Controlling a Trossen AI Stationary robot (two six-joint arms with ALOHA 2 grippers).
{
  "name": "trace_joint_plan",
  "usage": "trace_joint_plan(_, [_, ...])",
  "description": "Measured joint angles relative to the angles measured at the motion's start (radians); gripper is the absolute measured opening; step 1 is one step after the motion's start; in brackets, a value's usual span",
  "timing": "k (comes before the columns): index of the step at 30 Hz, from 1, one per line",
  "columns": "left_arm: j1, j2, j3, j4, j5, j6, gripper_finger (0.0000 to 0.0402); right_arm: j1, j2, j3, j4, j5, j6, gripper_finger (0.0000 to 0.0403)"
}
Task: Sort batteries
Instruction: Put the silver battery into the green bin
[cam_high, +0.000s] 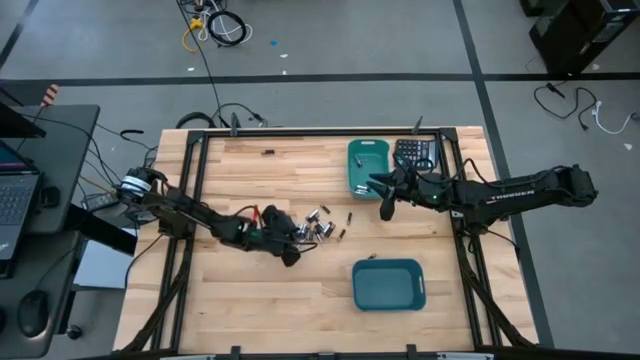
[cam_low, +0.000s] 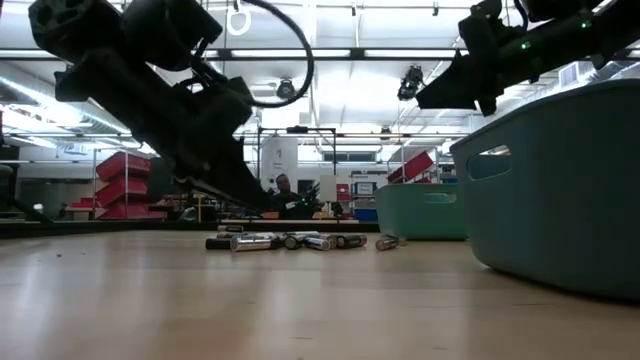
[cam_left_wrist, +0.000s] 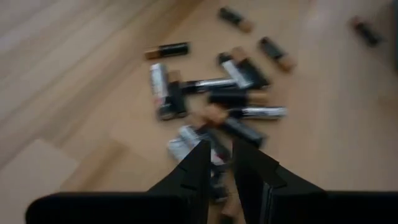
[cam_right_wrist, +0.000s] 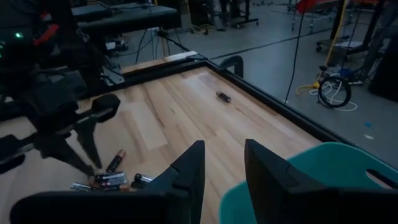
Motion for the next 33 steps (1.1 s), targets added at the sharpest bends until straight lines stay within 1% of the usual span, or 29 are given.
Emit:
trace_joint_plan(4, [0.015, 0.0, 0.0, -0.044, -0.016, -0.006, 0.0068, 0.0, 0.0, 0.0, 0.001, 0.001, 0.0, 0.0099])
trace_joint_plan(17, [0.02, 0.0, 0.0, -0.052, -0.016, 0.029, 0.007, 0.0, 0.0, 0.0, 0.002, 0.003, 0.0, 0.0099])
trace_joint_plan(20, [0.02, 0.001, 0.0, -0.052, -0.016, 0.029, 0.0082, 0.0, 0.0, 0.0, 0.002, 0.003, 0.0, 0.0099])
trace_joint_plan(27, [0.02, 0.001, 0.0, -0.047, -0.016, -0.003, 0.0134, 0.0, 0.0, 0.0, 0.001, 0.003, 0.0, 0.0099])
trace_joint_plan(33, [0.02, 0.046, 0.0, -0.004, -0.023, 0.006, 0.0142, 0.0, 0.0, 0.0, -0.001, 0.003, -0.005, 0.0099])
